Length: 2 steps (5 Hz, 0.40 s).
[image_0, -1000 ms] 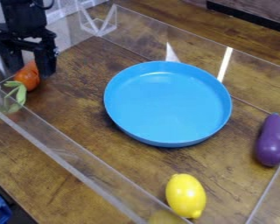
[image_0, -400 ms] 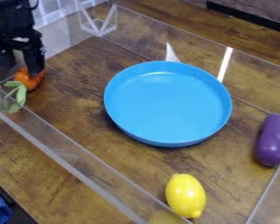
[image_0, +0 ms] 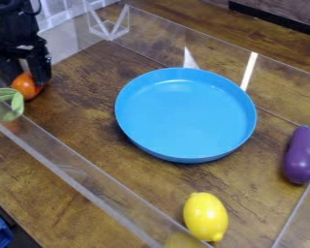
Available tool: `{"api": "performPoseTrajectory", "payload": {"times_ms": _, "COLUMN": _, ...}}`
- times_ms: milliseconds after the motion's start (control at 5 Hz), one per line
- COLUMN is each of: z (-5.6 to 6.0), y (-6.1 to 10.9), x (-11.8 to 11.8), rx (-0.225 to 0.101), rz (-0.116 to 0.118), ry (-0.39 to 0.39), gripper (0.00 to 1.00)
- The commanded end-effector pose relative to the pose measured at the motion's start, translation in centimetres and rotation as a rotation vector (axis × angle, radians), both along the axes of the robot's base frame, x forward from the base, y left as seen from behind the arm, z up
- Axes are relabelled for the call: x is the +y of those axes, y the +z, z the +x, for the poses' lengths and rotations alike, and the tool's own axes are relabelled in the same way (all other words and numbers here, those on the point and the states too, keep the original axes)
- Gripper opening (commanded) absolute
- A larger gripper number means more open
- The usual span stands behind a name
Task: Put the carrot on the blue tray
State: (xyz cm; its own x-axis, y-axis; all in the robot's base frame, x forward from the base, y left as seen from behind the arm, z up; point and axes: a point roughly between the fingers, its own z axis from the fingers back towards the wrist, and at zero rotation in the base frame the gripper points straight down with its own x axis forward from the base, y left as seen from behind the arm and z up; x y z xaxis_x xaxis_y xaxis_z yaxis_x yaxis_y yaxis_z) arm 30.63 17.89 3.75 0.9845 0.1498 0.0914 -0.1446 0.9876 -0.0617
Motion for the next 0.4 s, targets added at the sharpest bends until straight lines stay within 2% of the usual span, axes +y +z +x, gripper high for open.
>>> {"api": "performPoseTrajectory", "payload": {"times_ms": 0, "z": 0.43, "y": 1.01, "x": 1.62, "rx": -0.046, "rz": 0.035, "ry": 0.025, "gripper": 0.0}}
{"api": "performPoseTrajectory", "payload": {"times_ms": 200, "z": 0.62, "y": 1.2, "x": 1.38, "rx": -0.043, "rz": 0.035, "ry": 0.02, "gripper": 0.0}}
